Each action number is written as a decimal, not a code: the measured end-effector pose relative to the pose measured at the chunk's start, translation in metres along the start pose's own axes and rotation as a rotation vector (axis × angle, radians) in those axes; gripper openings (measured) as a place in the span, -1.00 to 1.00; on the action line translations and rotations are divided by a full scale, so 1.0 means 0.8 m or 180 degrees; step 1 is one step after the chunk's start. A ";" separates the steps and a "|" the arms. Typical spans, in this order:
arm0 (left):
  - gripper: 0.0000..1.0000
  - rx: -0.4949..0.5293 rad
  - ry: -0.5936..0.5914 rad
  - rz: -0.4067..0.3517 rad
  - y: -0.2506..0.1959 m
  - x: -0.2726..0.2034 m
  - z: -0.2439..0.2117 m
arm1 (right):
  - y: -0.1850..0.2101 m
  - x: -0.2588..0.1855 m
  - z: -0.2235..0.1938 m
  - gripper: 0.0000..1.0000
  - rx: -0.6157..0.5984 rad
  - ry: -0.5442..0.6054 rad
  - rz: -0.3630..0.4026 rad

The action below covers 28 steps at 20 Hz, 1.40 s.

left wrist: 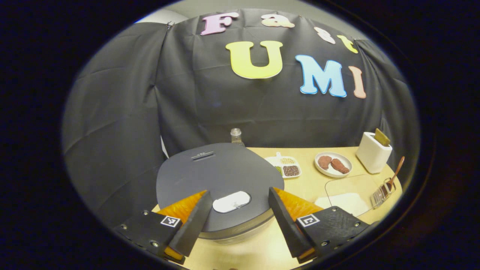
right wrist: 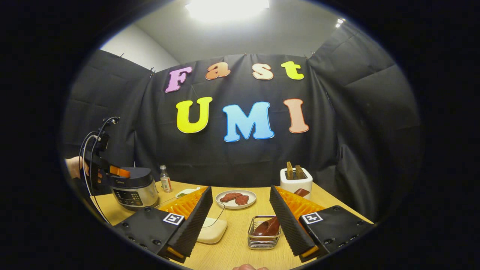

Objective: Close the left gripper, press the button to open the rice cooker; take a wooden spoon from the chopstick holder with the right hand, scoop a spoonful of rice and pour it into the rice cooker, then put the wooden spoon back into the chopstick holder.

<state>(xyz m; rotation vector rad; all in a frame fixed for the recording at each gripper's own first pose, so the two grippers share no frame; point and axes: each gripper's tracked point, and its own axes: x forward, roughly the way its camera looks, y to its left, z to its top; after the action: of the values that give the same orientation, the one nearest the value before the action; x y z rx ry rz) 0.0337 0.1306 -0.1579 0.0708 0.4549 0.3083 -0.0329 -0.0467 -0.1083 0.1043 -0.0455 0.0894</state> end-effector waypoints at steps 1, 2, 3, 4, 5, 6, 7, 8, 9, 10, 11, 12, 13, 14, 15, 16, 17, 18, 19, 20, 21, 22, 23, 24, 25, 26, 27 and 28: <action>0.91 0.0065 -0.0099 0.0051 0.002 -0.010 0.011 | -0.004 0.004 0.005 0.95 -0.0027 0.0014 -0.0041; 0.89 0.0165 -0.0252 0.0102 0.005 -0.022 0.032 | -0.007 0.009 0.010 0.96 -0.0044 0.0023 -0.0080; 0.88 0.0232 -0.0455 0.0111 0.003 -0.037 0.055 | -0.008 0.013 0.018 0.96 -0.0055 0.0026 -0.0105; 0.84 0.0214 -0.0630 0.0069 -0.002 -0.053 0.075 | -0.010 0.018 0.025 0.96 -0.0062 0.0033 -0.0133; 0.86 0.0113 -0.0755 -0.0063 -0.012 -0.067 0.090 | -0.011 0.024 0.032 0.96 -0.0080 0.0047 -0.0154; 0.86 -0.0023 -0.0888 -0.0208 -0.025 -0.084 0.105 | -0.010 0.029 0.039 0.95 -0.0110 0.0069 -0.0161; 0.87 -0.0097 -0.1043 -0.0326 -0.035 -0.099 0.117 | -0.007 0.033 0.044 0.95 -0.0155 0.0102 -0.0138; 0.86 -0.0112 -0.1173 -0.0392 -0.040 -0.117 0.129 | -0.004 0.036 0.053 0.95 -0.0197 0.0118 -0.0119; 0.86 -0.0088 -0.1277 -0.0450 -0.045 -0.130 0.135 | -0.005 0.038 0.064 0.95 -0.0226 0.0102 -0.0131; 0.87 -0.0051 -0.1374 -0.0517 -0.054 -0.146 0.142 | -0.008 0.041 0.075 0.95 -0.0247 0.0061 -0.0174; 0.90 -0.0014 -0.1489 -0.0553 -0.061 -0.162 0.147 | -0.006 0.042 0.085 0.95 -0.0264 0.0017 -0.0206; 0.84 0.0030 -0.1608 -0.0591 -0.066 -0.180 0.156 | -0.002 0.041 0.090 0.95 -0.0278 -0.0003 -0.0216; 0.84 0.0068 -0.1709 -0.0613 -0.071 -0.196 0.160 | 0.002 0.040 0.092 0.95 -0.0276 0.0002 -0.0218; 0.83 0.0087 -0.1794 -0.0668 -0.079 -0.210 0.162 | 0.005 0.039 0.090 0.95 -0.0256 0.0023 -0.0223; 0.84 0.0073 -0.1852 -0.0758 -0.091 -0.221 0.161 | 0.007 0.038 0.086 0.95 -0.0231 0.0060 -0.0224; 0.84 0.0070 -0.1846 -0.0862 -0.106 -0.227 0.156 | 0.010 0.036 0.083 0.95 -0.0187 0.0088 -0.0225; 0.86 0.0070 -0.1824 -0.0925 -0.116 -0.230 0.148 | 0.013 0.035 0.079 0.95 -0.0128 0.0094 -0.0209; 0.84 0.0067 -0.1820 -0.0916 -0.116 -0.234 0.144 | 0.018 0.034 0.075 0.96 -0.0069 0.0106 -0.0178; 0.83 0.0059 -0.1814 -0.0894 -0.116 -0.237 0.141 | 0.020 0.033 0.071 0.96 -0.0030 0.0119 -0.0158; 0.83 0.0042 -0.1809 -0.0879 -0.116 -0.241 0.139 | 0.019 0.033 0.067 0.95 -0.0015 0.0110 -0.0182; 0.83 0.0040 -0.1794 -0.0906 -0.121 -0.243 0.135 | 0.016 0.032 0.065 0.95 -0.0020 0.0070 -0.0231; 0.84 0.0043 -0.1751 -0.0905 -0.122 -0.245 0.129 | 0.014 0.034 0.059 0.95 -0.0054 0.0068 -0.0294; 0.84 0.0059 -0.1730 -0.0872 -0.119 -0.247 0.122 | 0.016 0.036 0.052 0.95 -0.0123 0.0096 -0.0315; 0.83 0.0110 -0.1731 -0.0847 -0.114 -0.250 0.120 | 0.023 0.041 0.048 0.96 -0.0201 0.0115 -0.0289; 0.87 0.0173 -0.1707 -0.0819 -0.110 -0.249 0.118 | 0.032 0.045 0.044 0.95 -0.0271 0.0139 -0.0237; 0.83 0.0216 -0.1677 -0.0776 -0.108 -0.248 0.114 | 0.039 0.049 0.039 0.96 -0.0316 0.0177 -0.0185; 0.83 0.0217 -0.1658 -0.0735 -0.105 -0.245 0.113 | 0.045 0.051 0.034 0.96 -0.0338 0.0213 -0.0134; 0.87 0.0190 -0.1634 -0.0730 -0.106 -0.244 0.112 | 0.053 0.051 0.032 0.96 -0.0347 0.0234 -0.0077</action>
<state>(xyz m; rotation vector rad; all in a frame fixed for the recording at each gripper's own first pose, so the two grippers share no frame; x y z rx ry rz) -0.0695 -0.0104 -0.0072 0.1501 -0.0392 0.0438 0.0025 -0.0038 -0.0765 -0.0074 0.0244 0.0663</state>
